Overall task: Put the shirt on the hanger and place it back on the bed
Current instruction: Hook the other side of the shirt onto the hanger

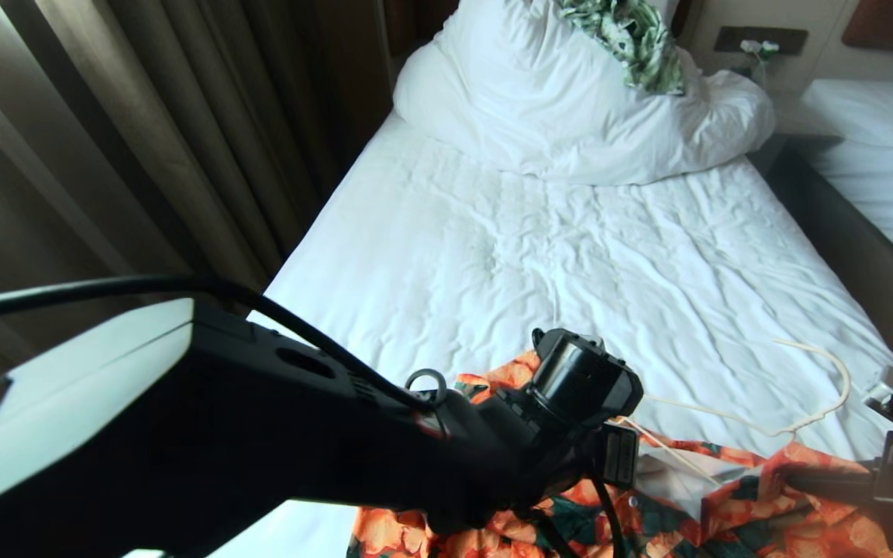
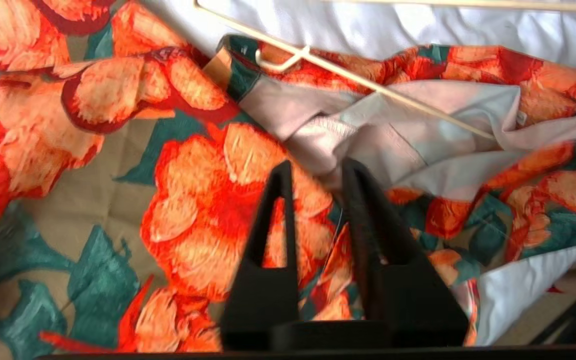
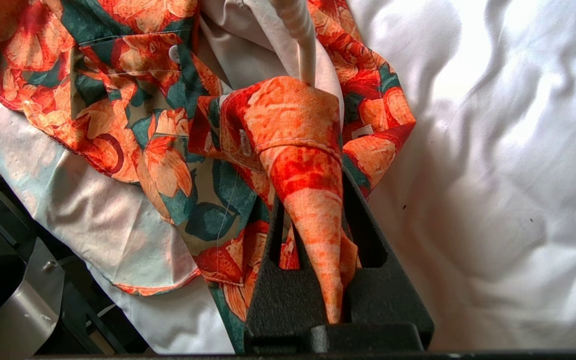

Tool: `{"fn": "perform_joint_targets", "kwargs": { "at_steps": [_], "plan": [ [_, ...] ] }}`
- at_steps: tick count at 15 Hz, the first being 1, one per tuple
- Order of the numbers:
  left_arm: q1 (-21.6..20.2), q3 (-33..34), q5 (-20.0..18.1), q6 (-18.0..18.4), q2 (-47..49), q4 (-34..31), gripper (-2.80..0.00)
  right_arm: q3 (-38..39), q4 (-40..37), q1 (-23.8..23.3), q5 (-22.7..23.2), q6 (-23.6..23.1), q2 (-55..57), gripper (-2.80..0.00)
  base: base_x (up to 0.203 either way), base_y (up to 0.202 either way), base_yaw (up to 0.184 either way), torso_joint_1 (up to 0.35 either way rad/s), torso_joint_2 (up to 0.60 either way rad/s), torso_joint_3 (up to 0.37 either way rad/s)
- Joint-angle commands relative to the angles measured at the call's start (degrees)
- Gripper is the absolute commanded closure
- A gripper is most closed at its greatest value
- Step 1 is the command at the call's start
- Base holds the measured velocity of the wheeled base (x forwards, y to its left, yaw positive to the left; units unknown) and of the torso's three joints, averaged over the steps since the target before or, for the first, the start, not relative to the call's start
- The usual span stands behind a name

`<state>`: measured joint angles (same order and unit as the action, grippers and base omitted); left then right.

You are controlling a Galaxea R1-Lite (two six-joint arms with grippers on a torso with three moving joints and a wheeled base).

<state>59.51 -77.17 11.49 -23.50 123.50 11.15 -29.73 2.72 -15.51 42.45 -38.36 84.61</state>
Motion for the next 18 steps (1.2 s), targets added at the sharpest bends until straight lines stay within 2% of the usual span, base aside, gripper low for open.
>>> {"fn": "perform_joint_targets", "kwargs": {
  "at_steps": [1, 3, 5, 9, 13, 16, 18],
  "plan": [
    [0.30, -2.29, 0.50, -0.12, 2.75, -0.19, -2.80, -0.07, 0.01, -0.05, 0.27, -0.22, 0.11, 0.00, 0.000, 0.000, 0.000, 0.000, 0.00, 0.000],
    [0.60, -5.15, 2.53, 0.35, 4.22, -3.92, -2.80, -0.41, 0.01, -0.05, 0.27, -0.22, 0.29, 0.00, 0.000, 0.000, 0.000, 0.000, 0.00, 0.000],
    [0.77, -7.43, 8.06, 0.47, 6.92, -6.77, -2.80, -0.66, 0.04, 0.21, 0.27, -0.22, 0.21, 0.00, 0.000, 0.000, 0.000, 0.000, 0.00, 0.000],
    [0.41, -9.00, 12.54, 3.93, 8.14, -6.76, -2.80, -0.81, 0.01, 0.88, 0.36, -0.22, -0.39, 0.00, 0.000, 0.000, 0.000, 0.000, 0.00, 0.000],
    [0.08, -10.45, 12.78, 4.23, 10.07, -6.84, -2.80, -0.77, 0.01, 1.18, 0.36, -0.22, -0.86, 0.00, 0.000, 0.000, 0.000, 0.000, 0.00, 0.000],
    [0.04, -12.76, 14.47, 4.30, 13.31, -6.81, -2.80, -0.77, 0.08, 1.18, 0.36, -0.22, -0.94, 0.00, 0.000, 0.000, 0.000, 0.000, 0.00, 0.000],
    [-0.45, -13.44, 14.84, 5.60, 13.96, -6.75, -2.80, -0.84, 0.09, 1.18, 0.36, -0.22, -0.94, 0.00, 0.000, 0.000, 0.000, 0.000, 0.00, 0.000]
  ]
}}
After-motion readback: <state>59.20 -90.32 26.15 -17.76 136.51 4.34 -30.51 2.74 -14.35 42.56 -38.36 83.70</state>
